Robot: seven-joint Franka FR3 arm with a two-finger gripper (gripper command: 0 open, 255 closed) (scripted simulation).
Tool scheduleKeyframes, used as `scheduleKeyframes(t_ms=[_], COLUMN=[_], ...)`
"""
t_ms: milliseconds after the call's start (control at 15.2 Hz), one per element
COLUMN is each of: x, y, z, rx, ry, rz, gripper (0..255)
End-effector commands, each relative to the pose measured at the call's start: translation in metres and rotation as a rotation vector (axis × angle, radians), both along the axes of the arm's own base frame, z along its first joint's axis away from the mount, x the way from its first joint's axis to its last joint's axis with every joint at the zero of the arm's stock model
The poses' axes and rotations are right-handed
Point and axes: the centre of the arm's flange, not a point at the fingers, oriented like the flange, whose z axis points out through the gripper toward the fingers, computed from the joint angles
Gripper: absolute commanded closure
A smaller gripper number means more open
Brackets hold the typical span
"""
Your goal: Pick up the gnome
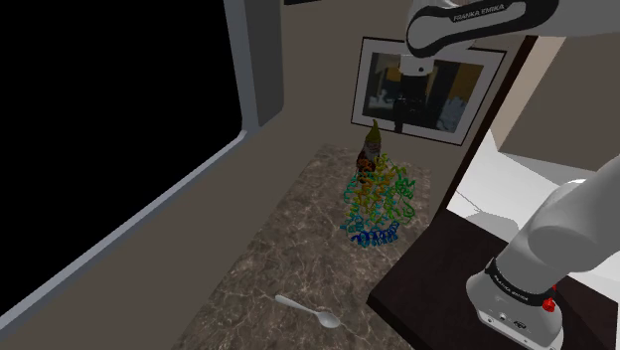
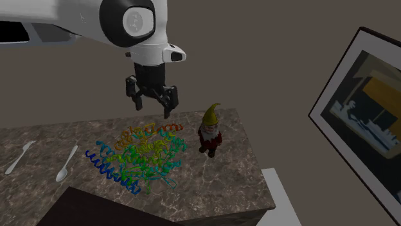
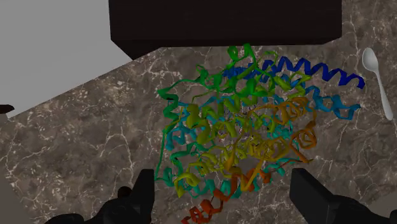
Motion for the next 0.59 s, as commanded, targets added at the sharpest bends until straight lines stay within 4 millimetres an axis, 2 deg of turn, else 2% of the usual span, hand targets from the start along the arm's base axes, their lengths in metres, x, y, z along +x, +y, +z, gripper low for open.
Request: scheduleKeyframes(t_ms=[0,528], x=[0.021,0.098], y=[-0.015,-0.081], z=[-0.01,-0.043], rx=[0.01,0.055], ry=[-0.007,-0.03], rz=[-0.017,-0.083], gripper=[0,0])
